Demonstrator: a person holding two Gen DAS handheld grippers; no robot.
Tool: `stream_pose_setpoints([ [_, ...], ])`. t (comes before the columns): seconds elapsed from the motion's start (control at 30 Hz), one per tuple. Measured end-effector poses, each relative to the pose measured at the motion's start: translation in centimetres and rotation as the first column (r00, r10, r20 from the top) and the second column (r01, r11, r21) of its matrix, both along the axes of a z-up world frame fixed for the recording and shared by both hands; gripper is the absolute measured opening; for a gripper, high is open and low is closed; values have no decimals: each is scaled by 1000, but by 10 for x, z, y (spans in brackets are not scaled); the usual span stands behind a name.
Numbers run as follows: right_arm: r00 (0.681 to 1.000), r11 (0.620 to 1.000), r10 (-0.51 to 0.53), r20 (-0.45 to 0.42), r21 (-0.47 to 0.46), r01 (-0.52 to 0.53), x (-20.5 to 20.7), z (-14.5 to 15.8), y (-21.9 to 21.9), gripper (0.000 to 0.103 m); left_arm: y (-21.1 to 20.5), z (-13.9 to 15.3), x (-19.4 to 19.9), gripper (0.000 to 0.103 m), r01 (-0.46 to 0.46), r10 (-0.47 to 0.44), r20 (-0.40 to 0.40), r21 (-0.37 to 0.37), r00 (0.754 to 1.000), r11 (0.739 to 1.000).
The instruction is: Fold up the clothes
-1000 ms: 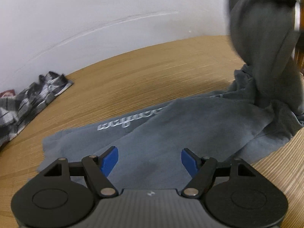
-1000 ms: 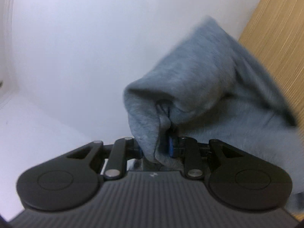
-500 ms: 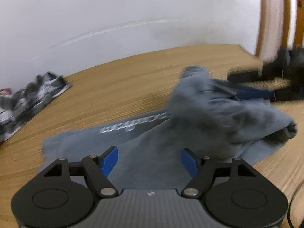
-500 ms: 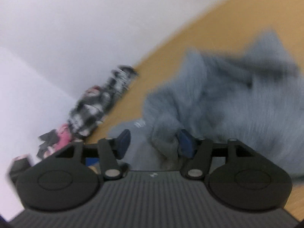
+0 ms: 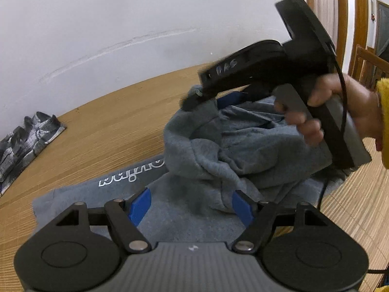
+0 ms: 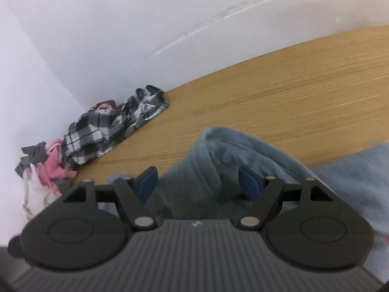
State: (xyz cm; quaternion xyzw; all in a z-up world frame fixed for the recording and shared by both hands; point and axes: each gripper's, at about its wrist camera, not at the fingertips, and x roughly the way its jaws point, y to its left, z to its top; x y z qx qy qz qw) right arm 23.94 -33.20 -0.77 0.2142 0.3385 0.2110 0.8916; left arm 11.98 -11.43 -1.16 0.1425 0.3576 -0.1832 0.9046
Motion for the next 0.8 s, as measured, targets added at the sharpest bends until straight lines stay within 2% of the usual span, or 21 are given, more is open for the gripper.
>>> stream_pose_setpoints([
  [0.03,1000,1000,-2,5,-9,2,-3,10,4,15,2,1,0,76,-8,8,2,0,1000,1000],
  [0.07,1000,1000,-3,11,-18,4,-6,21,8,15,4,1,1,76,-16,16,5,-4,1000,1000],
  [0.13,995,1000,-12,102,-12,14,-26,40,5,15,6,1,3,76,-26,27,4,-12,1000,1000],
  [0.2,987,999,-36,159,-13,39,-52,51,-5,15,8,0,7,76,-36,36,1,-19,999,999],
  [0.27,978,994,-76,197,-58,89,-78,52,-4,15,5,-3,13,76,-58,58,-2,-24,998,998],
  [0.37,977,976,-145,158,-137,167,-109,21,5,15,0,-13,27,76,-110,111,-16,26,994,994],
  [0.53,980,970,-197,-25,-152,191,-123,-55,11,17,1,-27,46,75,-173,175,-10,106,985,979],
  [0.6,979,969,-203,-19,-151,198,-125,-60,9,18,4,-28,53,75,-208,209,5,137,978,968],
  [0.67,987,970,-162,-20,-188,155,-122,-50,8,19,12,-20,52,74,-219,219,16,136,976,966],
  [0.73,994,975,-113,-4,-195,110,-127,-26,-2,22,16,-4,43,74,-197,193,38,123,980,973],
  [0.77,994,979,-102,26,-177,105,-133,-11,-10,27,17,5,38,75,-174,171,41,107,984,979],
  [0.8,992,982,-105,67,-151,114,-138,4,-18,37,18,14,31,75,-147,144,45,86,989,985],
])
